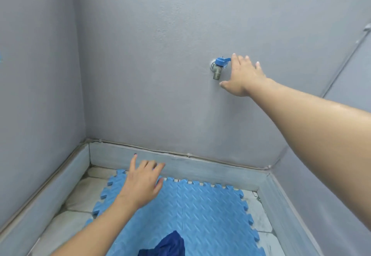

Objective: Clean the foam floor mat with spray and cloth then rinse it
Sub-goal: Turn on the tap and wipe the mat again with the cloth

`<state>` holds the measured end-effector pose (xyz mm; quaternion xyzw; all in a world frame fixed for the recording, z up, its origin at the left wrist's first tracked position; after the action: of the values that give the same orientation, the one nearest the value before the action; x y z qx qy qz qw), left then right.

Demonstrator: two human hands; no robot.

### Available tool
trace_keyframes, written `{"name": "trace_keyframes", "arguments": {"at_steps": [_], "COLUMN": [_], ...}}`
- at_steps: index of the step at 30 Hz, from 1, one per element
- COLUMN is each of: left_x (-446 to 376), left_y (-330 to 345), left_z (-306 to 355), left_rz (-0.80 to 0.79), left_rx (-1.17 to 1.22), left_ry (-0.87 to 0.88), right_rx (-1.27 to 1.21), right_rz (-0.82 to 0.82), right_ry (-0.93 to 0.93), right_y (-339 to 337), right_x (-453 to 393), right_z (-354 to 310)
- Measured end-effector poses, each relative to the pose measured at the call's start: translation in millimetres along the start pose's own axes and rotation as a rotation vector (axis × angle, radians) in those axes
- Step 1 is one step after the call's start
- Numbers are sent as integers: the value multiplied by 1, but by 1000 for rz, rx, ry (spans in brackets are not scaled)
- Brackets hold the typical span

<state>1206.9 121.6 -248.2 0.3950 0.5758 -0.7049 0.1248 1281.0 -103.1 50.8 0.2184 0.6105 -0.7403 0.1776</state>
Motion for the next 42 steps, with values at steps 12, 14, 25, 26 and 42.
{"name": "trace_keyframes", "arguments": {"at_steps": [12,14,25,26,42], "left_x": [-90,-89,-101,-103,-84], "left_y": [-48,-47,-55,-56,-58], "left_z": [-26,-31,-29,-28,-43], "left_rz": [-131,-136,-87,-90,-142], "left_rx": [-83,-87,-64,-63,-73], "left_ry": [-37,-53,-106,-111,-140], "right_rx": [27,43,42,40,-90], "right_rz": [138,120,48,44,101], "right_ry": [55,60,38,35,44], "right_y": [4,1,-6,-7,-8], "right_x": [-12,-11,-9,-10,-8], "right_z": [-10,-13,-11,-9,-6]}}
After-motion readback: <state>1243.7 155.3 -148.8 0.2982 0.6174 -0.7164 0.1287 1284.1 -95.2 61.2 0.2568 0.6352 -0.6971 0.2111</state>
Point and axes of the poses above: each hand's wrist, its own x-axis away from the middle knuckle, its own y-axis out of the palm, z = x × y, the point moved 3 cm from there along -x, towards the middle knuckle, and after that the axes turned 12 degrees about z, right-handed, at the moved point
